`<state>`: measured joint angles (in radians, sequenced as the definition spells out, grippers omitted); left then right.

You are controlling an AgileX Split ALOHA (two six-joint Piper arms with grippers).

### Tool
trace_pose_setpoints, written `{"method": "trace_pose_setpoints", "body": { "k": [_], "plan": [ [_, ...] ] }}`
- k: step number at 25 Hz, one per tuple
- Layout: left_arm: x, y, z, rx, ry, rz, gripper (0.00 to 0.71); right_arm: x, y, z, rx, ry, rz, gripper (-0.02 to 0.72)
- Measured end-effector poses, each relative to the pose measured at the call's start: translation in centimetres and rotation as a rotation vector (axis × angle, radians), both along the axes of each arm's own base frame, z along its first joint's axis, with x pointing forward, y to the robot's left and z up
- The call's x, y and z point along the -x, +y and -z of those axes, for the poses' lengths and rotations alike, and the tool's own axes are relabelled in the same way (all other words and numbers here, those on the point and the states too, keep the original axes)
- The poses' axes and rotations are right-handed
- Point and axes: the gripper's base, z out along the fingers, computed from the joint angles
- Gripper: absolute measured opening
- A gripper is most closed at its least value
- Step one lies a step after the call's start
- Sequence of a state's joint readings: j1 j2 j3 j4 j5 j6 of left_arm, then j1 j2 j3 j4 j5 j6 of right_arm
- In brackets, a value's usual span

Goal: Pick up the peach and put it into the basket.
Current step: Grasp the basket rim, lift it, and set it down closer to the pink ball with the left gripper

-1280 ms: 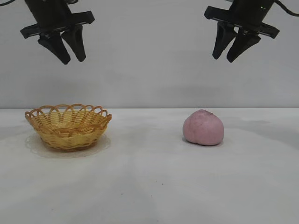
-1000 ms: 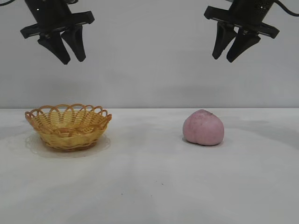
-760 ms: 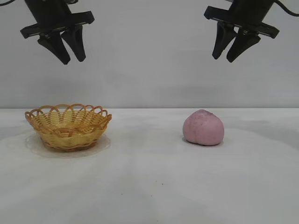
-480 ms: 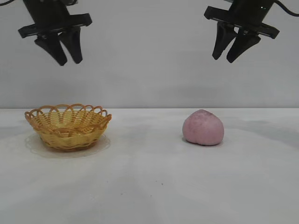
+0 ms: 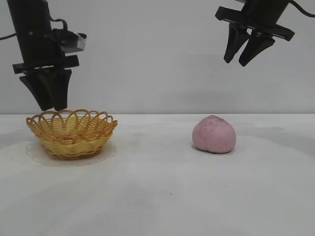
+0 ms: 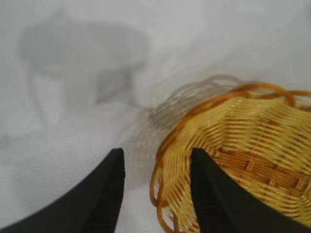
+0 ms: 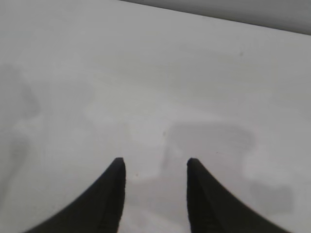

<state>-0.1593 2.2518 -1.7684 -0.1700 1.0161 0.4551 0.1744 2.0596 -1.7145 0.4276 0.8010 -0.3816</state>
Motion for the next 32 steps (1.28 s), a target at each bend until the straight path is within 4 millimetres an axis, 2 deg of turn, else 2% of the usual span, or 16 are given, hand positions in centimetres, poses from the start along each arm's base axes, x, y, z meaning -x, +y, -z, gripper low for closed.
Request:
{"method": "trace_pose_setpoints", "body": {
  "k": [1,2,4,7,8,12,14,17,20,23,28,32],
  "plan": [
    [0.0,-0.1,0.4,0.01,0.011,-0.005,0.221,0.0,0.0,0.0,0.0,0.0,0.0,0.247],
    [0.0,-0.2,0.7,0.023,0.02,-0.01,0.14,0.0,0.0,0.0,0.0,0.002,-0.001,0.247],
    [0.0,-0.5,0.7,0.061,0.031,-0.027,0.062,0.1,0.0,0.0,0.0,0.008,-0.003,0.247],
    [0.1,-0.8,0.6,0.103,0.065,-0.099,0.066,0.1,0.0,0.1,0.001,0.014,-0.006,0.247],
    [0.2,-1.0,0.5,0.124,0.08,-0.128,0.0,0.1,0.0,0.1,0.001,0.014,-0.006,0.247],
    [1.1,-2.4,0.4,0.272,0.124,-0.236,0.0,0.3,0.0,0.1,0.002,0.029,-0.013,0.247],
    [2.1,-3.4,-0.2,0.336,0.065,-0.294,0.0,0.3,0.0,0.2,0.004,0.037,-0.017,0.247],
    [5.4,-4.5,-0.7,0.409,0.025,-0.361,0.0,0.3,0.0,0.2,0.006,0.038,-0.018,0.247],
    [8.9,-4.6,-0.1,0.476,0.01,-0.461,0.0,0.3,0.0,0.2,0.006,0.038,-0.018,0.247],
    [10.9,-4.2,0.4,0.527,-0.01,-0.519,0.0,0.3,0.0,0.2,0.006,0.038,-0.018,0.247],
    [12.6,-3.8,1.9,0.524,0.014,-0.553,0.0,0.3,0.0,0.2,0.006,0.038,-0.018,0.247],
    [13.3,-4.2,2.4,0.523,0.033,-0.56,0.0,0.3,0.0,0.2,0.006,0.038,-0.018,0.247]
  ]
}}
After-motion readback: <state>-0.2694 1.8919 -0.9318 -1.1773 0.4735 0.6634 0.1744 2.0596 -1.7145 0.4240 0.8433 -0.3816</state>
